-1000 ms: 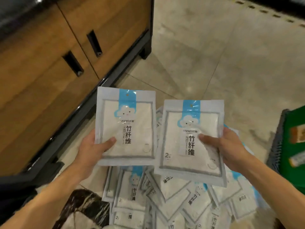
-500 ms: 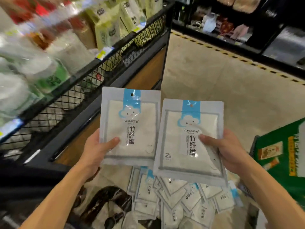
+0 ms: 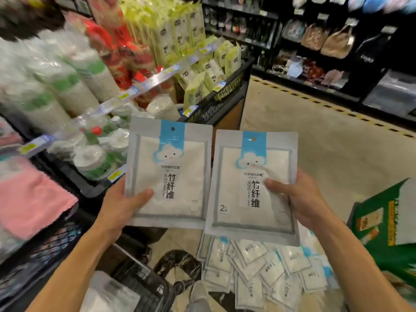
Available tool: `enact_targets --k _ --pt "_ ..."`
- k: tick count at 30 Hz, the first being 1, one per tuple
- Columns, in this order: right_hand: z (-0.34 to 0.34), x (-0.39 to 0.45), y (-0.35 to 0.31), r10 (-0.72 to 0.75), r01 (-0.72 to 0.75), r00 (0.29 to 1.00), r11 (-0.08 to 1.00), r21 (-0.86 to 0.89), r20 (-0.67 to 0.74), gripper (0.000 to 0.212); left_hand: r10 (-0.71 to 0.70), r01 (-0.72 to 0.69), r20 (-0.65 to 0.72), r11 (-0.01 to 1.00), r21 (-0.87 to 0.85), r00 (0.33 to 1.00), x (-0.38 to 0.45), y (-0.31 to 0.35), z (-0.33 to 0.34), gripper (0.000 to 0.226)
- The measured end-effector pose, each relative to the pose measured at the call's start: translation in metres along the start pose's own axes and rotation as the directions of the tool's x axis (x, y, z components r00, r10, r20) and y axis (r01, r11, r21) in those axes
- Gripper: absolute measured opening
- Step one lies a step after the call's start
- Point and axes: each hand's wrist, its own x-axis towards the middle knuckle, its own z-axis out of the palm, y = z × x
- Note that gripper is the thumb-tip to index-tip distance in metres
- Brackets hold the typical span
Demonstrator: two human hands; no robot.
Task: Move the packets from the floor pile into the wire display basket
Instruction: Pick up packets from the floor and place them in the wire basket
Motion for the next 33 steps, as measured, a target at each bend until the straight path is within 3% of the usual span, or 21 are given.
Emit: enact_targets --k 7,10,12,19,28,31,33 --pt "0.001 -0.022 -0.034 -0.014 0.033 0.984 0.994 -0.105 0.175 0.065 0.017 -0.041 -0.191 0.992 -0.121 0.981 -0.110 0.009 -0.008 0.047" --pt "0.006 -0.036 -0.039 0.014 0.011 0.962 0.996 -0.091 0.274 0.035 -0.008 -0.035 -0.287 0.989 -0.144 0.958 -0.166 0.000 -0.007 0.060" --pt "0.014 -0.047 -0.038 0.039 -0.002 0.943 0.994 -0.110 0.330 0.028 -0.039 -0.021 -0.359 0.987 -0.160 0.933 -0.201 -0.008 -0.010 0.064" --pt "0.062 -0.092 -0.027 0.106 0.002 0.850 0.979 -0.204 0.515 0.039 -0.107 -0.018 -0.573 0.978 -0.208 0.812 -0.306 -0.040 -0.039 0.057" --pt "0.162 -0.167 0.019 0.155 0.088 0.740 0.942 -0.323 0.655 0.036 -0.205 -0.028 -0.629 0.940 -0.340 0.749 -0.412 -0.108 -0.097 0.068" --pt "0.202 -0.193 0.042 0.205 0.088 0.700 0.926 -0.367 0.684 0.036 -0.278 0.003 -0.659 0.923 -0.386 0.699 -0.450 -0.134 -0.127 0.078" --pt "0.226 -0.206 0.057 0.230 0.076 0.685 0.921 -0.382 0.691 0.034 -0.326 0.065 -0.672 0.922 -0.383 0.665 -0.470 -0.152 -0.148 0.063"
